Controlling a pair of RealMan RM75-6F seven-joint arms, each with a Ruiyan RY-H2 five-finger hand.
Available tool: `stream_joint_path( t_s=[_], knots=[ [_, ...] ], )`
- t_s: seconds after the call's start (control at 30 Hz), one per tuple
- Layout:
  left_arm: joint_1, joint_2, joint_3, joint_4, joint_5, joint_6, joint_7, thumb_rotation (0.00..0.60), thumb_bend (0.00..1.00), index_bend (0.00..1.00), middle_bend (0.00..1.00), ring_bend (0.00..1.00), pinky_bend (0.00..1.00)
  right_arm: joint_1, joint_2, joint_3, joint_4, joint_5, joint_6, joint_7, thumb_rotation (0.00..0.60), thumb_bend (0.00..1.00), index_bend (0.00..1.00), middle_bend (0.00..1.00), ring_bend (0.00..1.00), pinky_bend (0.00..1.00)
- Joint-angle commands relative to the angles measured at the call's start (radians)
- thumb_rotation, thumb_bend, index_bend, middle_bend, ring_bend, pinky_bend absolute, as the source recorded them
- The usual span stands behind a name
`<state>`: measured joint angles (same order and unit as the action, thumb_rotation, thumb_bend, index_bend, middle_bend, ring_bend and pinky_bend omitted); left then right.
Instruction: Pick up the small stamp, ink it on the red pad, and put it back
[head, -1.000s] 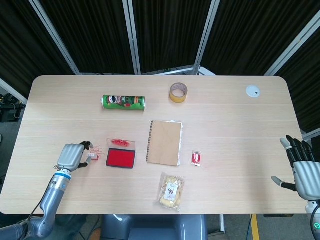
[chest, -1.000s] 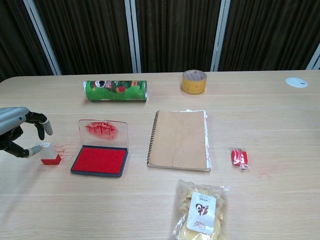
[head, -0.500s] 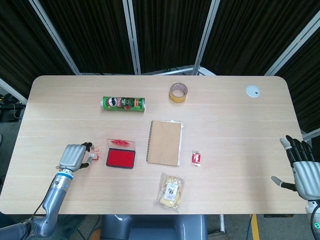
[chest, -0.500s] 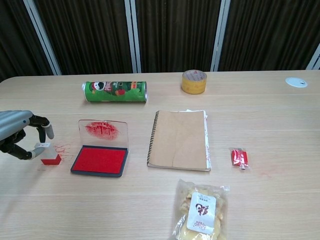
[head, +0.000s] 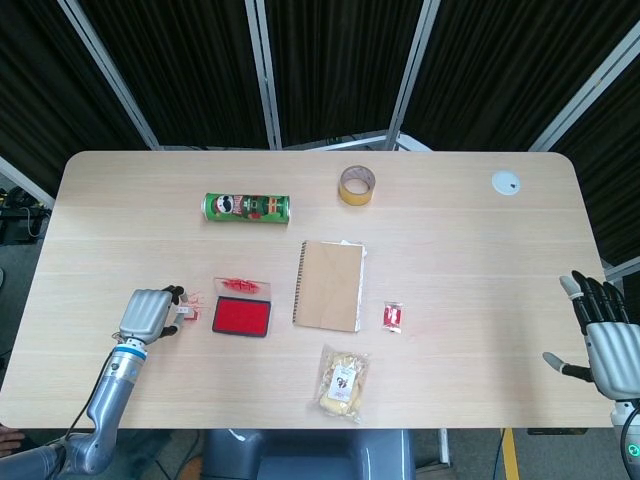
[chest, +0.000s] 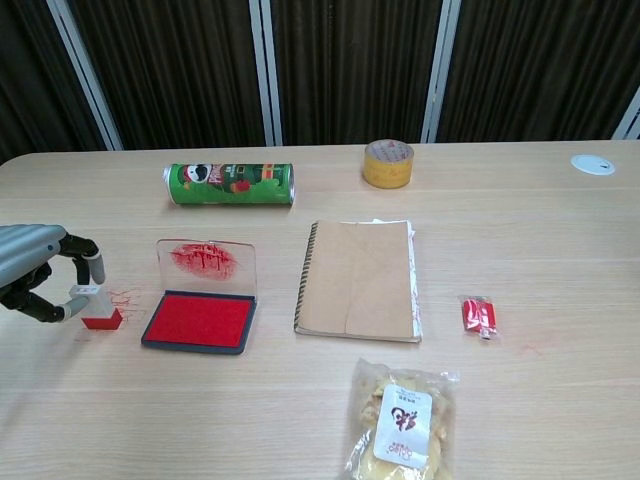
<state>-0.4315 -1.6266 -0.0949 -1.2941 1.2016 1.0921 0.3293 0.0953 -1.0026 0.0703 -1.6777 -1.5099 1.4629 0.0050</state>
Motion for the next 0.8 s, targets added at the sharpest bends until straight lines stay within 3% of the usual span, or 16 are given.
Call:
stream_joint_path(
  t_s=[0.03, 0.8],
  knots=[
    [0.000, -0.003, 0.000, 0.004, 0.000, 0.001, 0.002, 0.600, 0.35, 0.42, 0.43, 0.89, 0.96, 0.001, -0.001, 0.000, 0.001, 0.000, -0.001, -0.001, 0.600, 0.00, 0.00, 0.00, 0.00, 0.00],
    [-0.002, -0.013, 0.002, 0.011, 0.013, 0.007, -0.013, 0.600, 0.40, 0.55, 0.53, 0.89, 0.95, 0.004, -0.003, 0.001, 0.007, 0.012, -0.012, 0.005, 0.600, 0.00, 0.00, 0.00, 0.00, 0.00]
  ],
)
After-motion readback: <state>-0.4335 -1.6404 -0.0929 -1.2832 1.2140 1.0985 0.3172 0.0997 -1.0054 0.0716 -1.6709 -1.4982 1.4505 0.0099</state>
